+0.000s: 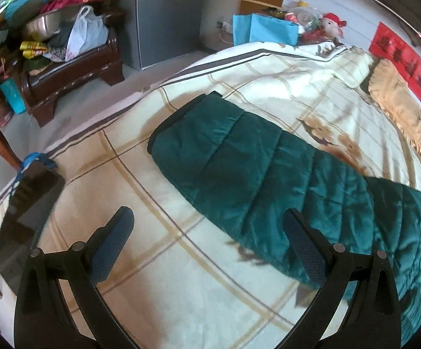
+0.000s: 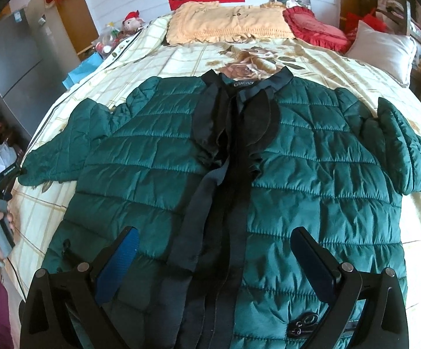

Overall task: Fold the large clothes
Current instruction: 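Move the left tool to the nearest sleeve cuff and grasp it, then lift the held sleeve with the left tool and fold it across the jacket body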

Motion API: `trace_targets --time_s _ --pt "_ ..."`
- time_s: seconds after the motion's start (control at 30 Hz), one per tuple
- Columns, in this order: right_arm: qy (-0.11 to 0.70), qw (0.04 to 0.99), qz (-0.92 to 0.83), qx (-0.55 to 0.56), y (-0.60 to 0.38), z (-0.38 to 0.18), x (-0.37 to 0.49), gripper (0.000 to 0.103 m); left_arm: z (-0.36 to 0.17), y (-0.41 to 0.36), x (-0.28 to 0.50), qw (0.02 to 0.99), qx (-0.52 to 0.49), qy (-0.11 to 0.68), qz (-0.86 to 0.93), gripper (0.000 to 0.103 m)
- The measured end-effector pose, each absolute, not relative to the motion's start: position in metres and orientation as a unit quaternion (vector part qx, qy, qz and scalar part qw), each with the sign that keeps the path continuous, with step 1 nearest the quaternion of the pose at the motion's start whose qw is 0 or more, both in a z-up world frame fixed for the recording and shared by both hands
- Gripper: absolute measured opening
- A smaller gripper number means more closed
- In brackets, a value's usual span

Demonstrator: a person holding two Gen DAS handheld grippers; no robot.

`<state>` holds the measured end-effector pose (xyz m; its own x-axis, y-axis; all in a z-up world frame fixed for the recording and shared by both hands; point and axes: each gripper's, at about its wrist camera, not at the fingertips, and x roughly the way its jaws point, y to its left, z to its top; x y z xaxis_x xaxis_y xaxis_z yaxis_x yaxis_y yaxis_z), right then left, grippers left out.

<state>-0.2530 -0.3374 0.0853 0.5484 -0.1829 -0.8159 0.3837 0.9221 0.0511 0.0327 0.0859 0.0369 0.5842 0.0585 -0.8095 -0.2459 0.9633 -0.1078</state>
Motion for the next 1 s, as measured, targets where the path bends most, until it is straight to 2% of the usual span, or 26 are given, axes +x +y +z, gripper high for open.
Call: trace_targets --time_s 0.17,0.3,0.4,0.5,0.57,0.63,0.67,0.7,0.73,0.83,1.0 --pt "0.448 0.872 -0.163 0.111 -0.337 0.086 -0.252 0.103 0.030 0.091 0.048 0.880 -0.114 0.452 0.093 0.102" --pt "0.451 0.871 -0.163 0.110 -0.336 0.085 -0.251 0.103 0.027 0.092 0.061 0.880 -0.126 0.450 0.086 0.098" --pt "0.455 0.869 -0.160 0.111 -0.335 0.084 -0.249 0.103 0.021 0.092 0.075 0.875 -0.140 0.459 0.073 0.089" --pt "0.458 0.868 -0.160 0.111 -0.334 0.083 -0.248 0.103 0.019 0.093 0.081 0.875 -0.153 0.454 0.076 0.084" --pt "0.459 0.867 -0.161 0.111 -0.334 0.082 -0.248 0.103 0.019 0.093 0.082 0.877 -0.156 0.448 0.078 0.075" --pt "0.461 0.865 -0.162 0.111 -0.334 0.081 -0.247 0.103 0.021 0.093 0.084 0.880 -0.151 0.443 0.078 0.052" --pt "0.462 0.865 -0.163 0.111 -0.335 0.080 -0.246 0.103 0.022 0.093 0.084 0.881 -0.150 0.441 0.075 0.045" --pt "0.463 0.864 -0.163 0.111 -0.335 0.080 -0.246 0.103 0.023 0.093 0.085 0.882 -0.151 0.441 0.063 0.028" --pt "0.464 0.864 -0.163 0.112 -0.336 0.079 -0.245 0.103 0.025 0.092 0.085 0.883 -0.151 0.441 0.056 0.020" --pt "0.464 0.864 -0.161 0.115 -0.336 0.078 -0.244 0.103 0.039 0.088 0.076 0.891 -0.149 0.428 0.041 0.016" --pt "0.462 0.864 -0.158 0.119 -0.337 0.077 -0.246 0.103 0.071 0.074 0.053 0.906 -0.148 0.397 -0.005 0.014"
